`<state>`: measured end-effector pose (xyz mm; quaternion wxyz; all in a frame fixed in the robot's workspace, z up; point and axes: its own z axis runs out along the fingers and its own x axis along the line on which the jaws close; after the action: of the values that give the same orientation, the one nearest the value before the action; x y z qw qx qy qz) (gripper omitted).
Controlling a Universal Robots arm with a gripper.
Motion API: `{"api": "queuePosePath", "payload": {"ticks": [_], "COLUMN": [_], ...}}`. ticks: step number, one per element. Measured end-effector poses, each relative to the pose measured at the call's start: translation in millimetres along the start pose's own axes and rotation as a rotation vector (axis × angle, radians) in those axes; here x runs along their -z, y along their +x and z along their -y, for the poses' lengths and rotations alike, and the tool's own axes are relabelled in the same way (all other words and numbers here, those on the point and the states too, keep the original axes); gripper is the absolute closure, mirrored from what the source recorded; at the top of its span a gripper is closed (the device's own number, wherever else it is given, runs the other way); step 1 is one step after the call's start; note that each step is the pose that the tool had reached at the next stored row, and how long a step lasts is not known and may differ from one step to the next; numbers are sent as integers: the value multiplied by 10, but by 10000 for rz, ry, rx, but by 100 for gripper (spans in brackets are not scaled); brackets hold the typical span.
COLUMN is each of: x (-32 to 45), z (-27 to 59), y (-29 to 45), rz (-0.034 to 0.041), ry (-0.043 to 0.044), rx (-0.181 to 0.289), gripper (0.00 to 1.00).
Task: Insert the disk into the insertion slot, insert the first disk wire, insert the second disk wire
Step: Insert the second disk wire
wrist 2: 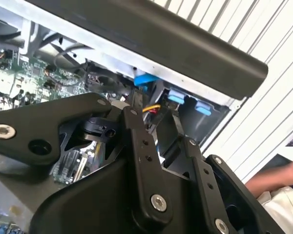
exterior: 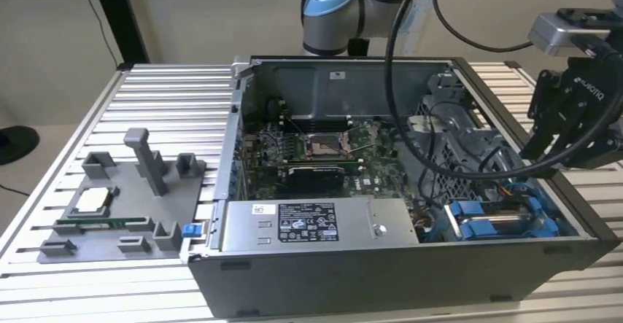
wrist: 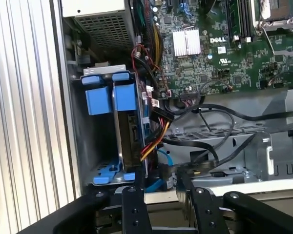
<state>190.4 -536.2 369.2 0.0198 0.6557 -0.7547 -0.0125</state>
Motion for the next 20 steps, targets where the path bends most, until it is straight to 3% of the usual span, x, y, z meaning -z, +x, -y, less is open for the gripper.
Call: {"api": "queuePosePath", "payload": {"ticks": [3, 8, 15, 20], "x": [-39, -83, -126, -126], "z": [5, 7, 32, 42], "y": [-37, -38, -41, -37], "rz": [-10, -60, -68, -138], "ry": [-41, -241, -259, -307], "rx": [-1, 0, 17, 42], "gripper": [0, 0, 0, 0]}}
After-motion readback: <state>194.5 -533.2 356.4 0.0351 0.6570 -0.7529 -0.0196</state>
